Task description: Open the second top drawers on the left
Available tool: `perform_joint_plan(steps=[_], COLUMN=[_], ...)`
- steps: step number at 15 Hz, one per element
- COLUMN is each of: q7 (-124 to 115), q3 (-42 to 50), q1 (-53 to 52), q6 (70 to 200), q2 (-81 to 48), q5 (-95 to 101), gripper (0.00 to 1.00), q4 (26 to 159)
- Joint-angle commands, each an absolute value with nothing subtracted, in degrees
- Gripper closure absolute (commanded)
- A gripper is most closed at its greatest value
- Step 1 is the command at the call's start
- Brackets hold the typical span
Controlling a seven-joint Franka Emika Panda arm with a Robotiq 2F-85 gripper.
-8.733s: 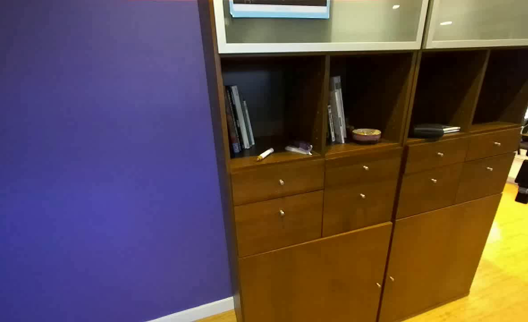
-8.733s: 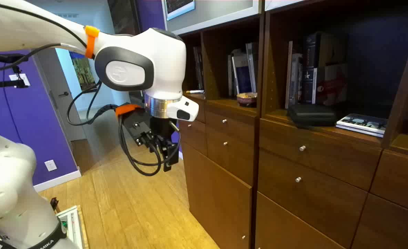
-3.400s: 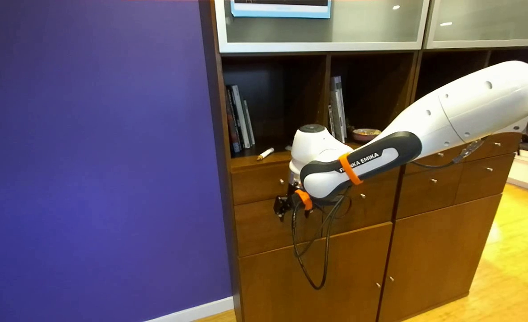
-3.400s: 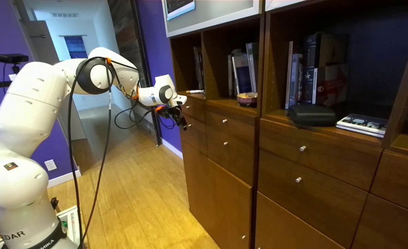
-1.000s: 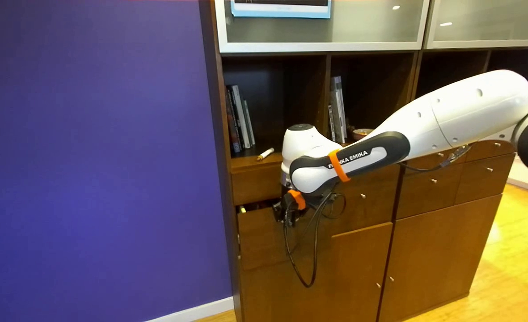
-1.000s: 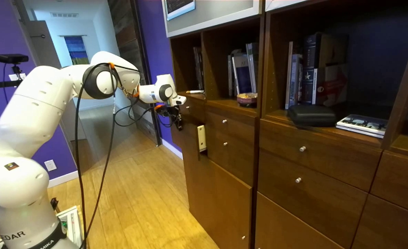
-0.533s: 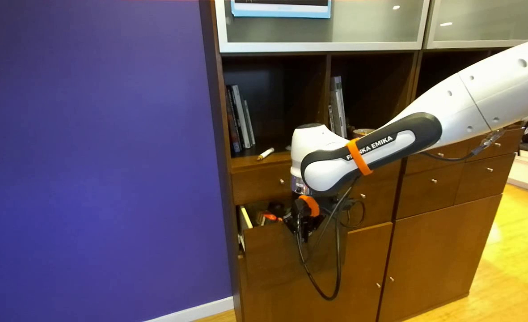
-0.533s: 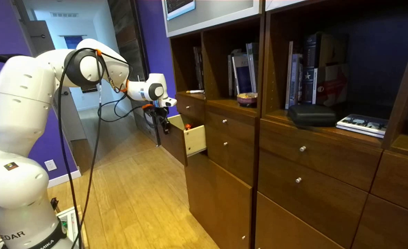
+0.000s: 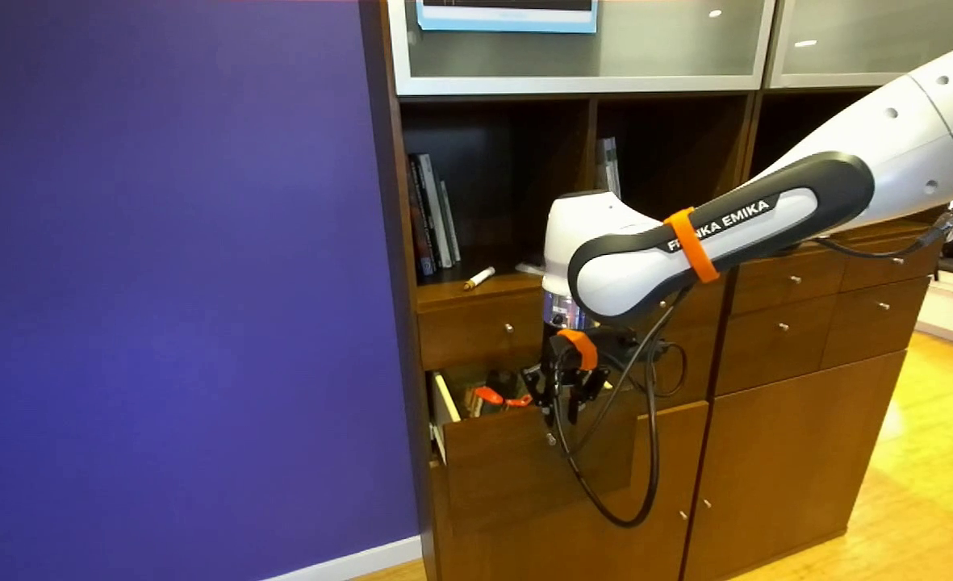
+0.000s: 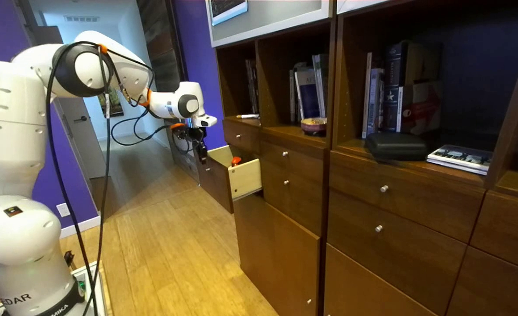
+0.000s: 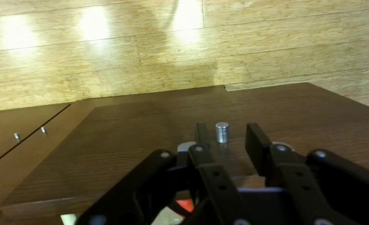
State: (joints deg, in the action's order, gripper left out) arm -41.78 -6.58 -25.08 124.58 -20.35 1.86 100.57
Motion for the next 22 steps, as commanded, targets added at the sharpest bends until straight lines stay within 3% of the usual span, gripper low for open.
perform_joint_plan(steps=[1, 5, 6, 16, 22], q7=[-43.6, -45.0, -44.7, -41.9, -38.2], q3=[-7.9, -6.8, -6.7, -5.3, -7.1], q1=[-23.6, -23.1, -22.7, -21.3, -20.4], q6=[124.6, 128.2, 128.9, 135.3, 129.0], q2=[-15.5, -15.0, -15.7, -22.8, -22.2], q5=[1.7, 7.3, 8.4, 12.3, 6.4], gripper=[0.31, 0.02, 0.01, 0.0, 0.0], q4=[102.7, 101.7, 101.3, 100.5, 100.2])
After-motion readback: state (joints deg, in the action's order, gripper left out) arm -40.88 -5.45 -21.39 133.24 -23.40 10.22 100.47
